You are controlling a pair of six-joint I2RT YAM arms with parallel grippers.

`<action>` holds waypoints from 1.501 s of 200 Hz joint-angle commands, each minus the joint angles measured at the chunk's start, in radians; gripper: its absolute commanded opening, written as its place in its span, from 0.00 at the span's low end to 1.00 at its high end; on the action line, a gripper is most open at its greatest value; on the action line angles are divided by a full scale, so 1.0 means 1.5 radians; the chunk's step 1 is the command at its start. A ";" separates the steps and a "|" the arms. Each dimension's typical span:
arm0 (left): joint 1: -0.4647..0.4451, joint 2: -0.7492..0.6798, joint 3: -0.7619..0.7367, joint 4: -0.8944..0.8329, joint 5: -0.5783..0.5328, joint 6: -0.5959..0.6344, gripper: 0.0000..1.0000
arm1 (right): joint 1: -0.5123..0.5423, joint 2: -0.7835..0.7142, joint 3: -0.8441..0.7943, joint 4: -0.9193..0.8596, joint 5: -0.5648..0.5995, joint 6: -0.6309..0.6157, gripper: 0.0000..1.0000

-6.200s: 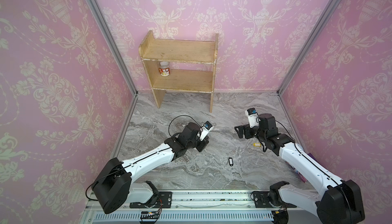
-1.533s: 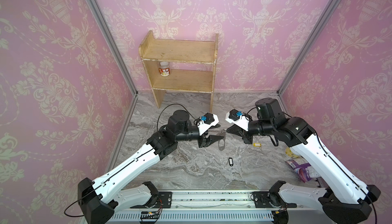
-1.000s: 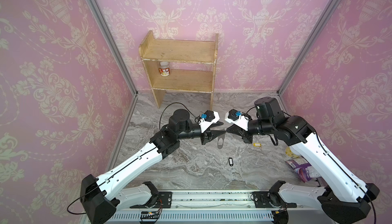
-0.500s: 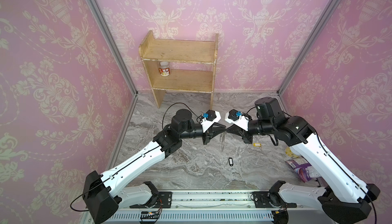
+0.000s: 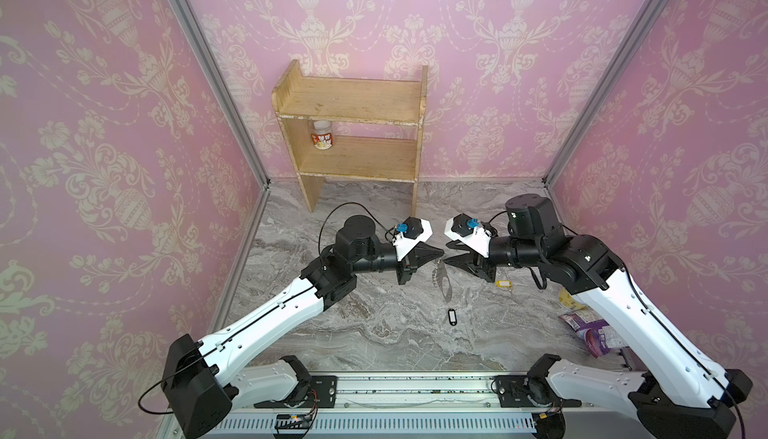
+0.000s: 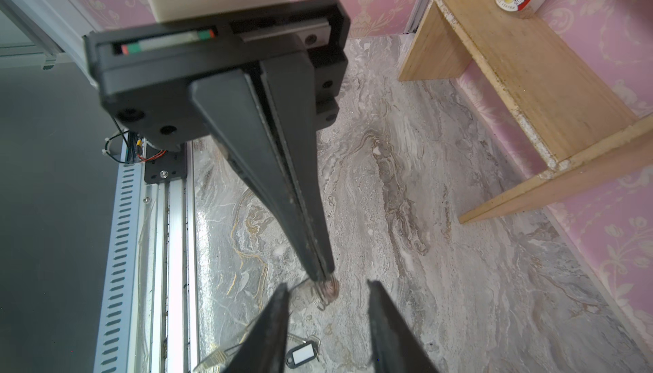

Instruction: Put the keys on the keyring

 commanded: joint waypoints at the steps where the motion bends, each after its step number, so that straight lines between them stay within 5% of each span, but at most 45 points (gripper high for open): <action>1: 0.001 -0.033 -0.037 0.090 -0.036 -0.028 0.00 | -0.046 -0.053 -0.054 0.075 -0.026 0.058 0.51; 41: 0.004 -0.036 -0.090 0.263 -0.053 -0.099 0.00 | -0.119 -0.119 -0.183 0.226 -0.126 0.168 0.43; 132: 0.005 0.032 -0.091 0.451 -0.023 -0.211 0.00 | -0.123 -0.142 -0.260 0.427 -0.195 0.285 0.26; 300: 0.003 0.051 -0.066 0.468 0.006 -0.215 0.00 | -0.123 -0.108 -0.240 0.479 -0.266 0.337 0.16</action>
